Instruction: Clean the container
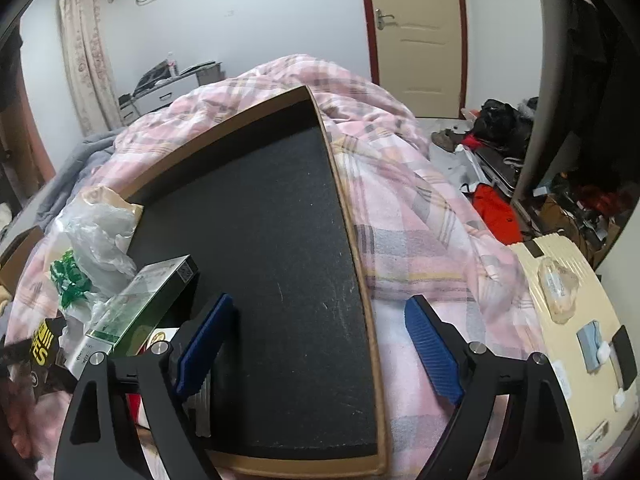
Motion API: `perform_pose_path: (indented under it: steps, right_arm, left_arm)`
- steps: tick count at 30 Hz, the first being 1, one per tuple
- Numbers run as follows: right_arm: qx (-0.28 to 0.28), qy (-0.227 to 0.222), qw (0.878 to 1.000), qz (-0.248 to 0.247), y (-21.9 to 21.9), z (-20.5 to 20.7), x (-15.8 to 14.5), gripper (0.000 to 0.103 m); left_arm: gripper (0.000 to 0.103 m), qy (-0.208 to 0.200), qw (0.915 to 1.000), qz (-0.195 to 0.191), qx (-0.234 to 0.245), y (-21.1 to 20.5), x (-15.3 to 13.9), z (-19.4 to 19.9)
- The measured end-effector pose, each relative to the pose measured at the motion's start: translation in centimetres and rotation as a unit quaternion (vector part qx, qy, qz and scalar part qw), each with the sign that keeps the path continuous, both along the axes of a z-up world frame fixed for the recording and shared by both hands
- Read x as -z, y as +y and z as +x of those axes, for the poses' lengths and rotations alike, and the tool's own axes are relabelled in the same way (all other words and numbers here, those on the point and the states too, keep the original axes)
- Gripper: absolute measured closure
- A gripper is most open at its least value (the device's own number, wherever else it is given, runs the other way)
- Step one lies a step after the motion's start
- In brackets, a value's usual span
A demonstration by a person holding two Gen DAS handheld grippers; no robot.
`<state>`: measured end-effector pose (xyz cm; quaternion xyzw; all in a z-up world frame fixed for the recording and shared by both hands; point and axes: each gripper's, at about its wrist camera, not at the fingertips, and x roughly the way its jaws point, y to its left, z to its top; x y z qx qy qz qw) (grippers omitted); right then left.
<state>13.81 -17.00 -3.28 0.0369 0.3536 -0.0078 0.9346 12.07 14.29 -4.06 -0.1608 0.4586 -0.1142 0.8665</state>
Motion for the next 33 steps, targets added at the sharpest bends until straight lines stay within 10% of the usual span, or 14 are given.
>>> perform_pose_path:
  steps: [2,13,14,16,19,33]
  right_arm:
    - [-0.001,-0.001,1.0,0.015,-0.4,0.0,0.0,0.017]
    - [0.032,-0.054,0.997,-0.05,0.8,-2.2,-2.5,0.017]
    - [0.032,-0.053,0.996,-0.064,1.0,-2.1,-2.5,0.023]
    - [0.022,-0.034,0.995,-0.089,1.6,-1.5,-2.0,0.074]
    - [0.0,-0.034,0.995,-0.099,2.5,-1.4,-1.6,0.096]
    - [-0.032,-0.011,0.994,-0.104,4.0,-1.7,-0.4,0.096]
  left_arm:
    - [0.09,0.004,1.0,-0.003,0.004,-0.3,0.4,0.7]
    - [0.101,-0.023,0.999,-0.011,-0.036,1.5,-0.7,0.0]
    - [0.101,-0.025,0.9989,-0.01,-0.039,1.6,-0.8,-0.2]
    - [0.101,-0.034,0.9981,-0.019,-0.047,2.1,-1.1,-0.6]
    - [0.1,-0.047,0.9969,-0.025,-0.058,2.8,-1.6,-1.3]
    - [0.1,-0.084,0.9885,-0.014,-0.125,5.1,-2.6,-5.1]
